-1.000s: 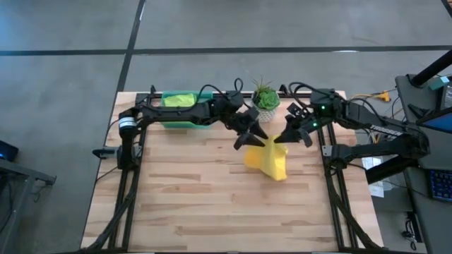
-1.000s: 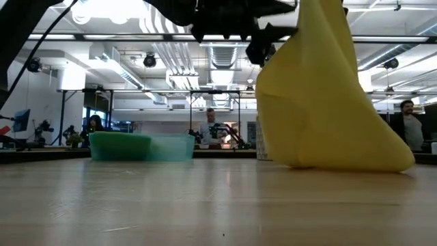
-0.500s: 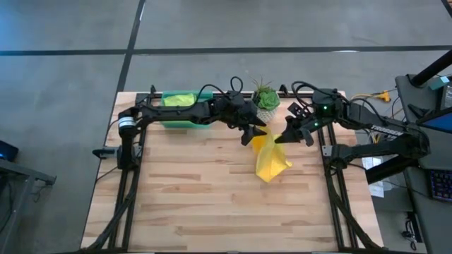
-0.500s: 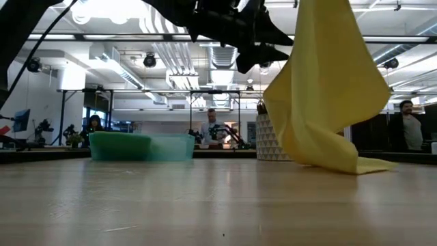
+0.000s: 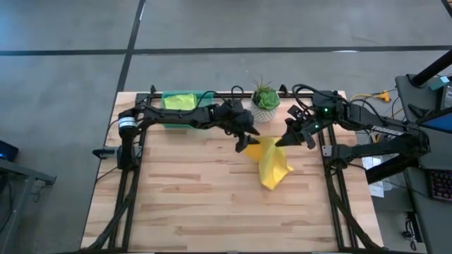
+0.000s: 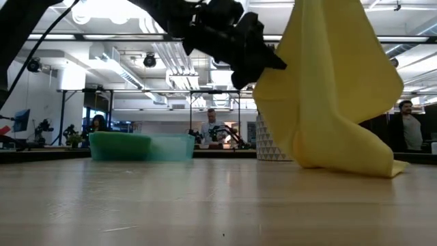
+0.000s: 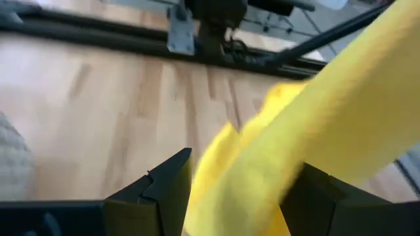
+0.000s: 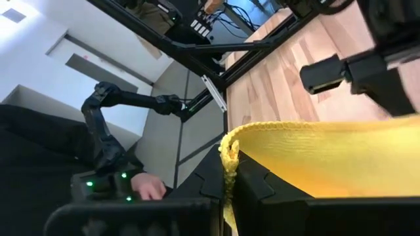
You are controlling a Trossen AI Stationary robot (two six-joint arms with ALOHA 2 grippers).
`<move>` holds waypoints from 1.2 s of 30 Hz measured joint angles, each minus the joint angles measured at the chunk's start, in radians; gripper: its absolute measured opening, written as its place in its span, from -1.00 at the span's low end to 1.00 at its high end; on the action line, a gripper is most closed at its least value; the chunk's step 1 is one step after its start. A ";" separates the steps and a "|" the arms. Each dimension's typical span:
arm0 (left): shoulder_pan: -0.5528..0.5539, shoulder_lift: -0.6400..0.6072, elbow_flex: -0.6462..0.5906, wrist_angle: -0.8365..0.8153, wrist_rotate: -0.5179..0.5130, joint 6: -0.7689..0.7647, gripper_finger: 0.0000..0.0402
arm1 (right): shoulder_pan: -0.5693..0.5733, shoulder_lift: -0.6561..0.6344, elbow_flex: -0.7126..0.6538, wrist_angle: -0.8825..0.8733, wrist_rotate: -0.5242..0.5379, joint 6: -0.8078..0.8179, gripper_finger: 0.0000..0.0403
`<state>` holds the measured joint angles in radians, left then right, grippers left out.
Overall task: Fold microfiber towels
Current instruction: Fold the yellow microfiber cloth
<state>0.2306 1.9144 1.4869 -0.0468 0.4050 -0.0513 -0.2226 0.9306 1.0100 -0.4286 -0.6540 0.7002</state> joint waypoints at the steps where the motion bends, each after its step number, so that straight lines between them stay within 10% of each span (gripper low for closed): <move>1: -0.001 0.000 -0.014 0.002 0.008 -0.013 -0.07 | 0.000 0.000 0.000 0.000 0.000 0.000 -0.96; 23: -0.025 0.000 -0.259 0.026 -0.110 -0.182 -0.10 | 0.000 -0.001 0.000 0.001 0.000 -0.001 -0.96; 36: -0.023 -0.019 -0.261 -0.059 -0.111 -0.132 -0.97 | 0.000 -0.003 0.000 -0.001 0.001 -0.063 -0.96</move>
<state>0.2080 1.8956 1.2259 -0.1057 0.2935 -0.1834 -0.2226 0.9274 1.0100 -0.4297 -0.6533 0.6369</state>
